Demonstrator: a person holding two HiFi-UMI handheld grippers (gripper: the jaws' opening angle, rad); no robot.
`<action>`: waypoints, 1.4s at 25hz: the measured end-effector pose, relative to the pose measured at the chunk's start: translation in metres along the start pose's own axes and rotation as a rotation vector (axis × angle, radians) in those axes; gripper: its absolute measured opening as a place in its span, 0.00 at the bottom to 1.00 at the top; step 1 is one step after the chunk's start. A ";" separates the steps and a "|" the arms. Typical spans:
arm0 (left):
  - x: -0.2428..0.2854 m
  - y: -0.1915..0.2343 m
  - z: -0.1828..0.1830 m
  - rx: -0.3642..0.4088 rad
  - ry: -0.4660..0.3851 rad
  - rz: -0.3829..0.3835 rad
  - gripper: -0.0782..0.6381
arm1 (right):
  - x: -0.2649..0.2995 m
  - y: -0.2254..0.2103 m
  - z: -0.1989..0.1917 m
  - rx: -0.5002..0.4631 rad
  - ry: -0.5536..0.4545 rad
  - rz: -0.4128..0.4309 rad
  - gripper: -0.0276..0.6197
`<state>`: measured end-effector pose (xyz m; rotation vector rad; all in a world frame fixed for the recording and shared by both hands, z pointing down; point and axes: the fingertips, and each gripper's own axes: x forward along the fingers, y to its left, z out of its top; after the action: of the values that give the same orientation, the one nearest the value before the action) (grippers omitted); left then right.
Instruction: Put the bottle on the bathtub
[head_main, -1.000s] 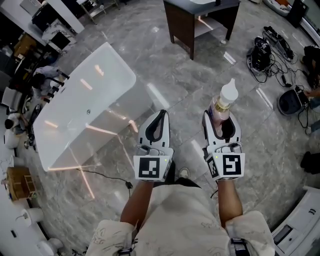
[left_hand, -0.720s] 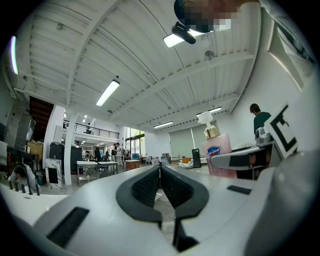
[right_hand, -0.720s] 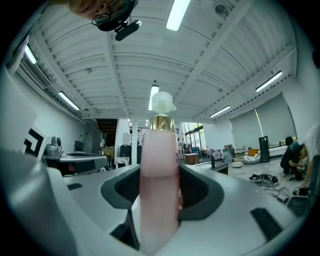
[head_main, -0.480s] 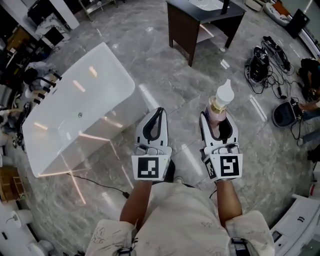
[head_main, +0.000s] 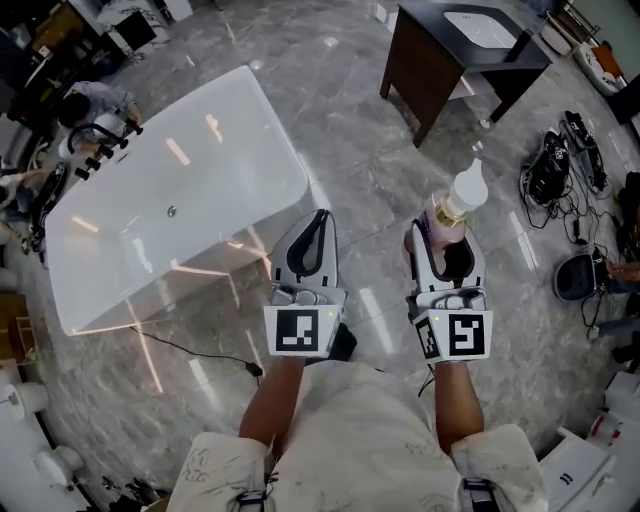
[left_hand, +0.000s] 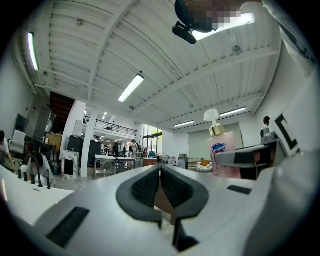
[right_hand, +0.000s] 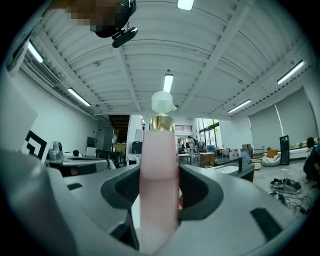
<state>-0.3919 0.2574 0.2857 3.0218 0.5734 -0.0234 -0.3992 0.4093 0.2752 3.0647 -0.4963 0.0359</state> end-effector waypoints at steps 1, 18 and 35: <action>0.007 0.011 -0.001 -0.004 0.001 0.010 0.12 | 0.013 0.003 -0.001 0.002 0.001 0.006 0.36; 0.095 0.095 0.014 0.009 -0.038 0.079 0.12 | 0.140 0.006 0.018 0.001 -0.031 0.074 0.36; 0.293 0.113 0.017 0.078 -0.006 0.189 0.12 | 0.328 -0.105 0.011 0.132 -0.048 0.245 0.36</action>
<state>-0.0774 0.2585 0.2680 3.1368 0.2906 -0.0466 -0.0546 0.4054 0.2704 3.1167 -0.9049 0.0024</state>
